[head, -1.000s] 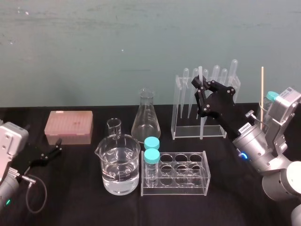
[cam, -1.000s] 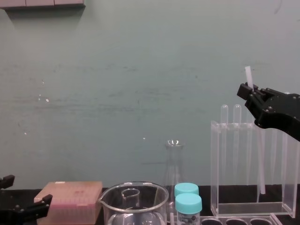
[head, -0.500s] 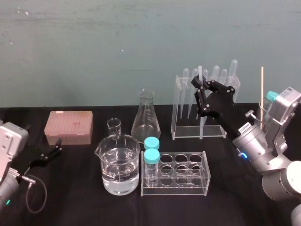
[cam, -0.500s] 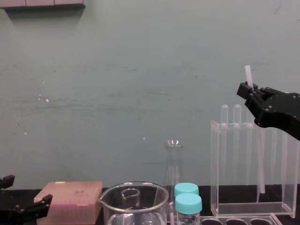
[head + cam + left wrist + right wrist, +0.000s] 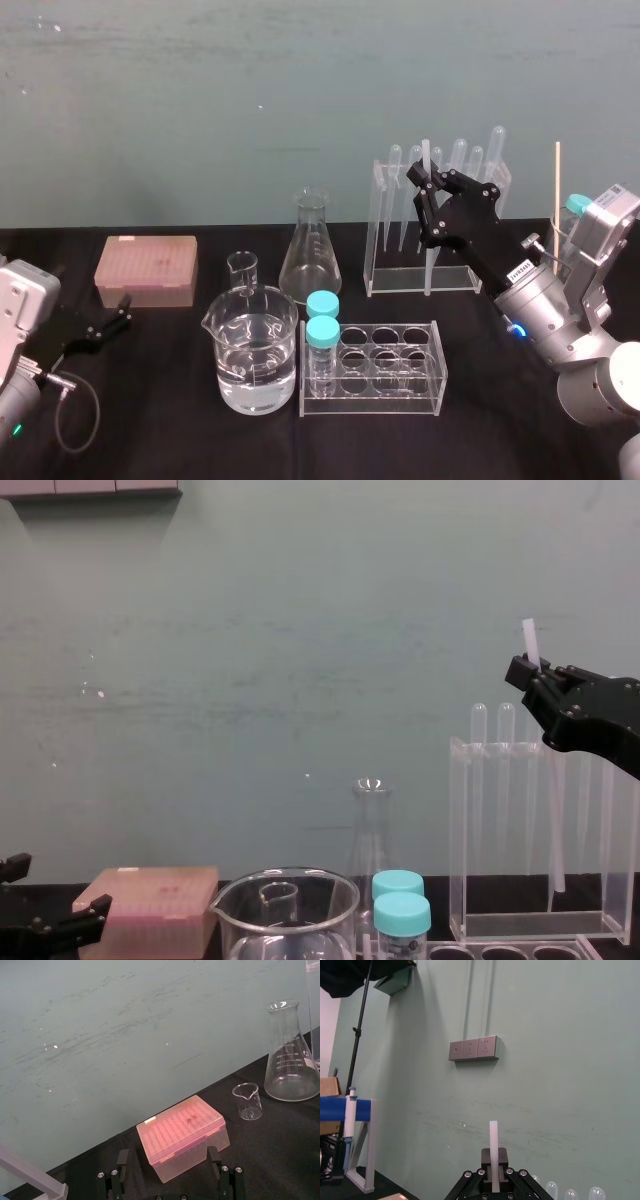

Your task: Pick up the stirring rod with one hand, then place it down.

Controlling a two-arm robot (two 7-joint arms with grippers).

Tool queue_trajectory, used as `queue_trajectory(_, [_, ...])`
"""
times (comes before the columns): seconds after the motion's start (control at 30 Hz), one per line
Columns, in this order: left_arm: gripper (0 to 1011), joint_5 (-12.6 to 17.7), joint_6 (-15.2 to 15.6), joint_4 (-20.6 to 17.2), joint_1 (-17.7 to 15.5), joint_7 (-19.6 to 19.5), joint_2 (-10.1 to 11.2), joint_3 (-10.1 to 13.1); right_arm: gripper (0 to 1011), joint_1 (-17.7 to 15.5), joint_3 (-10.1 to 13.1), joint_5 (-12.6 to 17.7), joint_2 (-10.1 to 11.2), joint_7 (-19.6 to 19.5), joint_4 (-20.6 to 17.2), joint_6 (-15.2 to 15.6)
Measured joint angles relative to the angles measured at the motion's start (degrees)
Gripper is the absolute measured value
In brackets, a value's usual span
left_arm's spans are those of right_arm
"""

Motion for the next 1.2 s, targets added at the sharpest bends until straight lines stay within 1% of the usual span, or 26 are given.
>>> queue_trajectory(1.2, [1000,0.00,0.00,0.00,0.00,0.00,0.00,0.00,67,0.00,0.00,0.02,0.00,0.00,0.00,0.00])
